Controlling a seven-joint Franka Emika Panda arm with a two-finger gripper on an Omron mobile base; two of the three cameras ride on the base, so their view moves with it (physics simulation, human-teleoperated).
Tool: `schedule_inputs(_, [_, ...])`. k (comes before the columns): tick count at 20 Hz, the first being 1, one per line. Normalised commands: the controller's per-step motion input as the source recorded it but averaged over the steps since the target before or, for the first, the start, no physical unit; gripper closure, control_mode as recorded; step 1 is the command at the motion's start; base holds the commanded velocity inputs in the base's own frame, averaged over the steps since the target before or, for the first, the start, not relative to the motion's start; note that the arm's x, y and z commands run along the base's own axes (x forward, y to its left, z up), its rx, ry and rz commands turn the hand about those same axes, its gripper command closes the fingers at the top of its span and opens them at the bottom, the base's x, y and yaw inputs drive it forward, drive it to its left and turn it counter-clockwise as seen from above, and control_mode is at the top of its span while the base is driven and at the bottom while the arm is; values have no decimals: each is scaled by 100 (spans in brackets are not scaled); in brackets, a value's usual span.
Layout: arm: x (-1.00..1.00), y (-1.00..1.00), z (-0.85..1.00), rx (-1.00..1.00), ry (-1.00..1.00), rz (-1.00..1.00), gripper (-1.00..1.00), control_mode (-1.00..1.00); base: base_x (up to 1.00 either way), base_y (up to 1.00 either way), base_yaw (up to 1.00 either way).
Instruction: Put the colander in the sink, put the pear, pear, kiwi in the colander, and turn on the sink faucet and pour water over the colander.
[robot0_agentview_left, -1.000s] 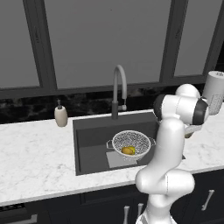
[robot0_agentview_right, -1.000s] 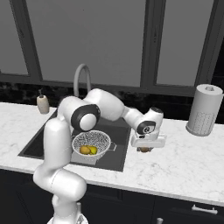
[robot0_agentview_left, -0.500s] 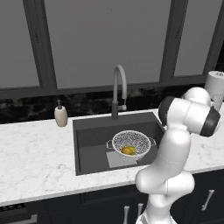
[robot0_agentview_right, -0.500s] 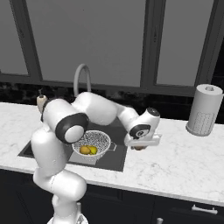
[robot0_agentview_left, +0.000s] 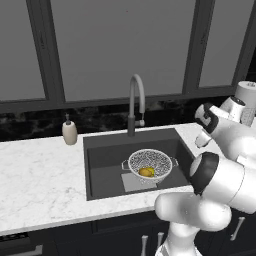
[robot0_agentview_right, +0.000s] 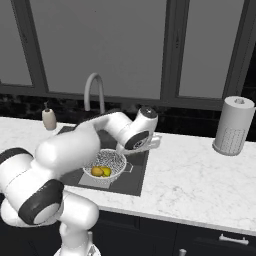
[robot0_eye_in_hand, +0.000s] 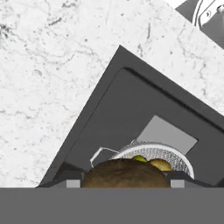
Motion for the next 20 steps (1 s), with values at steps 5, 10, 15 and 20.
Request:
schedule_inputs(5, [-30,100,58,-6,-18,18,100,-100,0,0,0])
schedule_inputs(10, [-23,69,10,-1,-4,20,100,-100,0,0,0])
schedule_inputs(15, [7,28,-8,0,1,15,100,-100,0,0,0])
schedule_inputs(20, [36,0,-22,0,7,2,100,-100,0,0,0])
